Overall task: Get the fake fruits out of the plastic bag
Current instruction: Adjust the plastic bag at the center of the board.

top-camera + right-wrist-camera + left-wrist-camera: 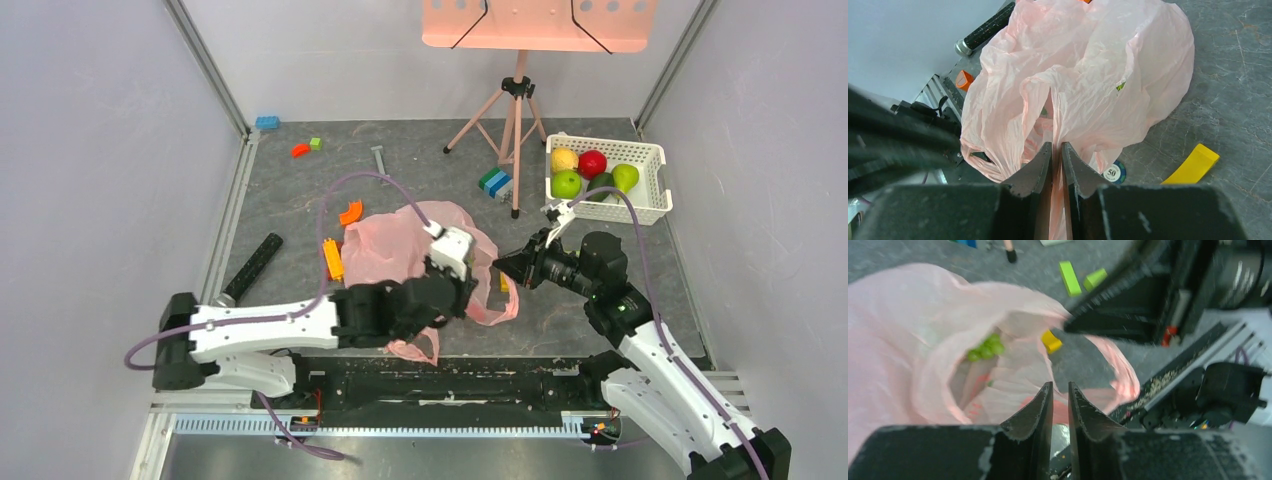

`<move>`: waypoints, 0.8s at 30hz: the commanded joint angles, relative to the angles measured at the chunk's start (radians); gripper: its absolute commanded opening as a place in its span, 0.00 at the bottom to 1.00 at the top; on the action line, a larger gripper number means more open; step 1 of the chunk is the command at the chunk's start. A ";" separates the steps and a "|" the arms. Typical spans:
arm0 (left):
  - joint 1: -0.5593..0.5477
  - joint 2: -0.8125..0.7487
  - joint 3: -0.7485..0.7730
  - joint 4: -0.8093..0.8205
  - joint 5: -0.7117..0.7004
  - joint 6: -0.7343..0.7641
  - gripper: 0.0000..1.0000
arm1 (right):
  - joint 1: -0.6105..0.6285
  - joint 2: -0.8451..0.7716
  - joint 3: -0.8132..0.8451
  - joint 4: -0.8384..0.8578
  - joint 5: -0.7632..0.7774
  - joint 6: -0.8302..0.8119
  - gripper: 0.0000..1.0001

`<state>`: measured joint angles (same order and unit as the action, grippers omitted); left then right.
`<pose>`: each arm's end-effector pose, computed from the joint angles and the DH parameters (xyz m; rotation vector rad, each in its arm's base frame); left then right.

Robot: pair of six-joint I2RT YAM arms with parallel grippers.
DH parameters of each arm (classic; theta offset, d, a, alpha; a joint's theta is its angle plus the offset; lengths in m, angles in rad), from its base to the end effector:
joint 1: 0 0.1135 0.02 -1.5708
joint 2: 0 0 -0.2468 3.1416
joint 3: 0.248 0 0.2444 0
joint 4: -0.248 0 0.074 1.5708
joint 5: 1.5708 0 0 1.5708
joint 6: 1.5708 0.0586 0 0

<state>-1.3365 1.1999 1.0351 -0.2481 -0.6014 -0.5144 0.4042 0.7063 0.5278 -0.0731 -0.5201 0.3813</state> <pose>0.0987 -0.2706 0.3147 0.4111 1.9187 -0.6456 0.1696 0.1042 0.2596 -0.4076 1.8674 1.0157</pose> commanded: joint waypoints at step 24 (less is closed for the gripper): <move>0.170 0.137 -0.201 0.055 -0.197 -0.128 0.13 | 0.006 -0.076 0.000 -0.144 0.168 -0.102 0.20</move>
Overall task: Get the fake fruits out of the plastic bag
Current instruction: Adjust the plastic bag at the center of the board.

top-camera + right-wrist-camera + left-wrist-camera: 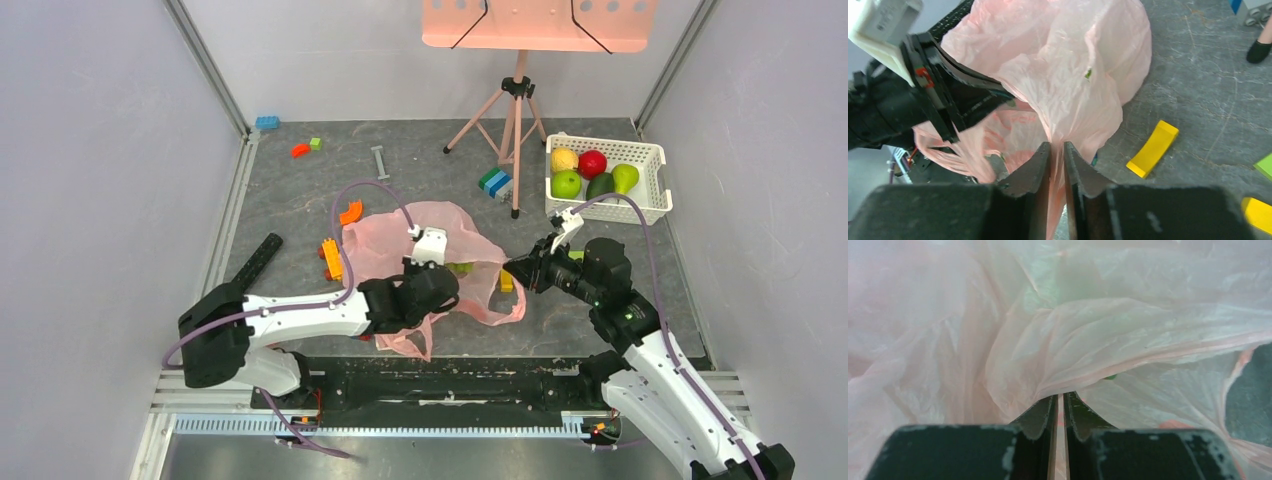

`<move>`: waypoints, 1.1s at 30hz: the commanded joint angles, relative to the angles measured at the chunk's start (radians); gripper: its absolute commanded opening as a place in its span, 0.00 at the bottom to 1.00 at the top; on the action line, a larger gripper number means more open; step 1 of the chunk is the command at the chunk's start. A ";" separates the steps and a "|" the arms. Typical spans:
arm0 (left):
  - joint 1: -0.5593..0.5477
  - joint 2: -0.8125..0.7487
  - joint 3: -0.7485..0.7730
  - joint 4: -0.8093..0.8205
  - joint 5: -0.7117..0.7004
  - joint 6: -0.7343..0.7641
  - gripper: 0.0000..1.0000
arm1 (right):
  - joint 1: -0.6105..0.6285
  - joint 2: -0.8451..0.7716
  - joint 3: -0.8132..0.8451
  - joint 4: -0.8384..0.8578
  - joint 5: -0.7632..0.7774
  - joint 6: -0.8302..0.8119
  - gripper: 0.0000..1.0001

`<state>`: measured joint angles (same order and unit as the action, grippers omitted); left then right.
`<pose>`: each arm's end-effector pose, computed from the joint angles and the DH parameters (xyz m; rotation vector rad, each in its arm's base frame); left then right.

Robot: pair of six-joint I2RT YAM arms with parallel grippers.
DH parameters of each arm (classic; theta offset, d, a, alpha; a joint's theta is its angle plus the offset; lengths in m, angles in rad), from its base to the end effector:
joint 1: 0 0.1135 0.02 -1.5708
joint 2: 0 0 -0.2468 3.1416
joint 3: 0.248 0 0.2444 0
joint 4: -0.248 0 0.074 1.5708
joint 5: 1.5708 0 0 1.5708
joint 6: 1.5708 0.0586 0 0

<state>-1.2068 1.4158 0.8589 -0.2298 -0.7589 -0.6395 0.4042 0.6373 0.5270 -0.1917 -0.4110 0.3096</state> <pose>0.1434 -0.2632 0.2005 0.2538 2.1006 -0.1861 0.1615 0.0945 0.2559 -0.3846 1.9023 0.8679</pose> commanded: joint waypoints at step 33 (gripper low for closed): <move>0.187 -0.132 -0.084 0.198 0.159 0.124 0.13 | 0.722 0.291 0.397 -0.114 0.647 -0.094 0.45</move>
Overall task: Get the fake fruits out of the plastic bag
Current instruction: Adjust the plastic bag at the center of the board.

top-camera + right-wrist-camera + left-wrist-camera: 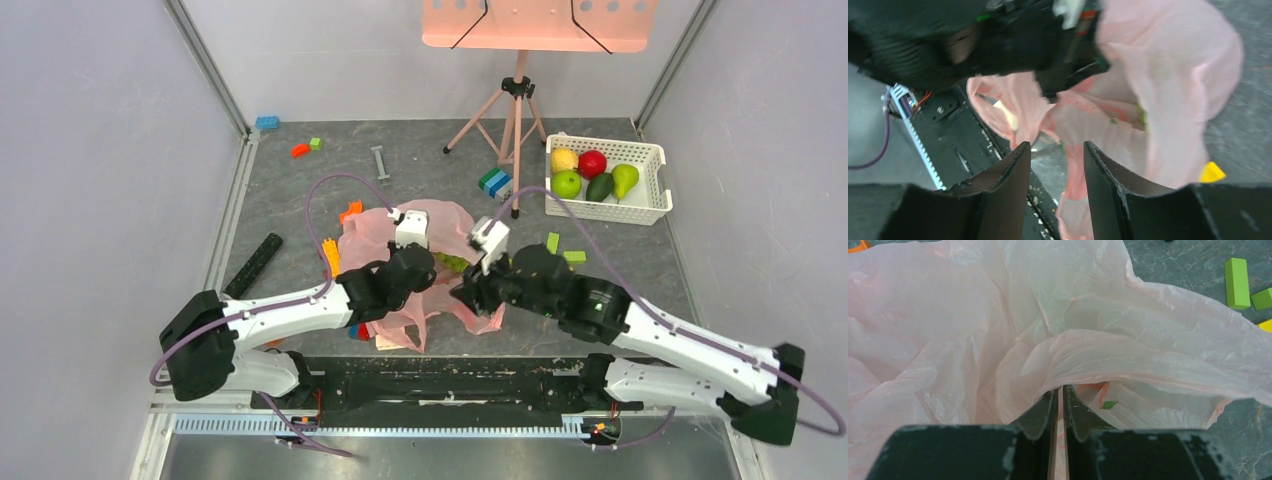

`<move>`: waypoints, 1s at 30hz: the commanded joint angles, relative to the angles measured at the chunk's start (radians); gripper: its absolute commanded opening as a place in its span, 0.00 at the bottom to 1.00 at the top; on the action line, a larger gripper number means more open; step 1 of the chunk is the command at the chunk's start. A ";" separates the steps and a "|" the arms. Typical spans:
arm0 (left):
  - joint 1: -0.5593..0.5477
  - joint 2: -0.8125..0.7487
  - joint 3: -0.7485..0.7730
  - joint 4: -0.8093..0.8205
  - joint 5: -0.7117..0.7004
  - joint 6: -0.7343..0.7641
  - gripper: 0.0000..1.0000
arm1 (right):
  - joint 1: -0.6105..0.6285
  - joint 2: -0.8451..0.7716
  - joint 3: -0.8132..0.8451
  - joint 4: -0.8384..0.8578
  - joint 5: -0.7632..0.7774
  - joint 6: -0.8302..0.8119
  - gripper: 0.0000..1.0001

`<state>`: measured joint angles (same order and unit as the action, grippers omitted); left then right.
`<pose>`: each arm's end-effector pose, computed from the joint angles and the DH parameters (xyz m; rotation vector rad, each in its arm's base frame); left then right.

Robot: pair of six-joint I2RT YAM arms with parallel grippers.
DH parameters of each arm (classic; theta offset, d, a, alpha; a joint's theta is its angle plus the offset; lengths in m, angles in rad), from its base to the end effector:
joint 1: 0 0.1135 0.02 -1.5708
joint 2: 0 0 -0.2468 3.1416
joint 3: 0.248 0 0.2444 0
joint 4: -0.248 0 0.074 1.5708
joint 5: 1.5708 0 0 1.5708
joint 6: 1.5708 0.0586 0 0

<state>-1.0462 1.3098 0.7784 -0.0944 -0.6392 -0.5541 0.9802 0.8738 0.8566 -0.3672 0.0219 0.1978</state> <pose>0.1750 -0.2327 0.2127 0.1625 2.0655 -0.2782 0.1249 0.1840 0.3089 -0.7609 1.8841 0.7425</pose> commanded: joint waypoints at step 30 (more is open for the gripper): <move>0.116 -0.033 0.050 0.110 0.198 0.088 0.13 | 0.067 0.460 -0.128 0.463 0.473 0.209 0.27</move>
<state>-0.9482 1.3079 0.7868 -0.0177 -0.4492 -0.5091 1.0908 1.3178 0.7490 -0.0601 0.5121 0.4408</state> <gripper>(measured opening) 0.132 0.266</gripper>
